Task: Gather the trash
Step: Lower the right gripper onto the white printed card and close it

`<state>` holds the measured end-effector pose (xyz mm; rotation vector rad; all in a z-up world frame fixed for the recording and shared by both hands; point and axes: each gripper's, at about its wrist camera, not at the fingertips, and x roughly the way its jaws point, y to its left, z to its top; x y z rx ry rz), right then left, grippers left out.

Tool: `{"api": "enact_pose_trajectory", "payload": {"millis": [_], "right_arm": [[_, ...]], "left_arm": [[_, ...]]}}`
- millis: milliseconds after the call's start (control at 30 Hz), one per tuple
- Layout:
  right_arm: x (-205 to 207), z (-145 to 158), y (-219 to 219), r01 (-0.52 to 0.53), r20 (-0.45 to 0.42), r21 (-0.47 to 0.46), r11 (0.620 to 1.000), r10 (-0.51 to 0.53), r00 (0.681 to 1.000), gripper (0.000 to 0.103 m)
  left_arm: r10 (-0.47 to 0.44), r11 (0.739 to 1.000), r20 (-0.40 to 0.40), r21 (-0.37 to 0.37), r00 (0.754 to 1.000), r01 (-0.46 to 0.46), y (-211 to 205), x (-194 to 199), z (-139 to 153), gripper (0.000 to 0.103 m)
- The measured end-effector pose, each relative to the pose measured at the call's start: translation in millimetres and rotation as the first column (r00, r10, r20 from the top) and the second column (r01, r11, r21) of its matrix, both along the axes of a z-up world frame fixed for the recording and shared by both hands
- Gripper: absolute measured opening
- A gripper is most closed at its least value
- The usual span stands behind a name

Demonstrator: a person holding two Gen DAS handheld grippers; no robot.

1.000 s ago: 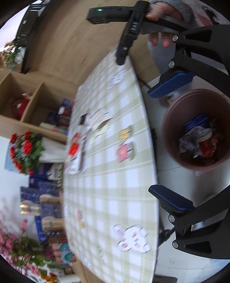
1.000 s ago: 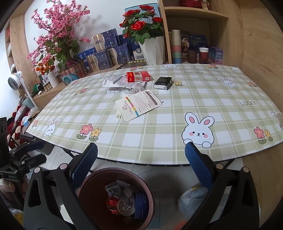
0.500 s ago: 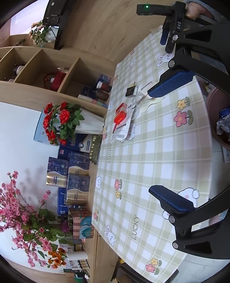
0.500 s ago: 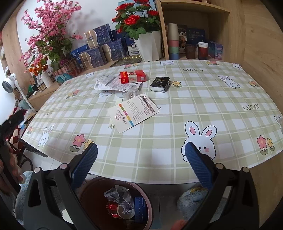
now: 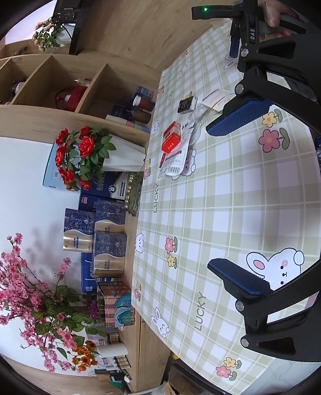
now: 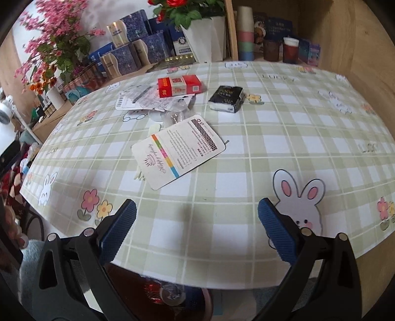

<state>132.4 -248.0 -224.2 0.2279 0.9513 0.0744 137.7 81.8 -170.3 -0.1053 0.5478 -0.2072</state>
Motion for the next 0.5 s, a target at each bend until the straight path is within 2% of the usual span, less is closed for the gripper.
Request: {"api": "enact_pose_trajectory", "payload": {"millis": [200, 333, 500], "right_arm": [[31, -9, -8, 0.11, -0.044, 0.141, 0.984, -0.105, 0.994, 0.097], [55, -16, -3, 0.188, -0.107, 0.229, 0.955, -0.167, 0.98, 0.097], [80, -20, 12, 0.303, -0.161, 0.242, 0.922, -0.269, 0.949, 0.098]], "left_arm": [[0.021, 1.0, -0.014, -0.005, 1.0, -0.021, 7, 15, -5, 0.097], [0.034, 0.999, -0.015, -0.006, 0.999, -0.034, 9, 20, -7, 0.097], [0.043, 0.999, -0.025, -0.012, 0.999, -0.043, 11, 22, -12, 0.097]]}}
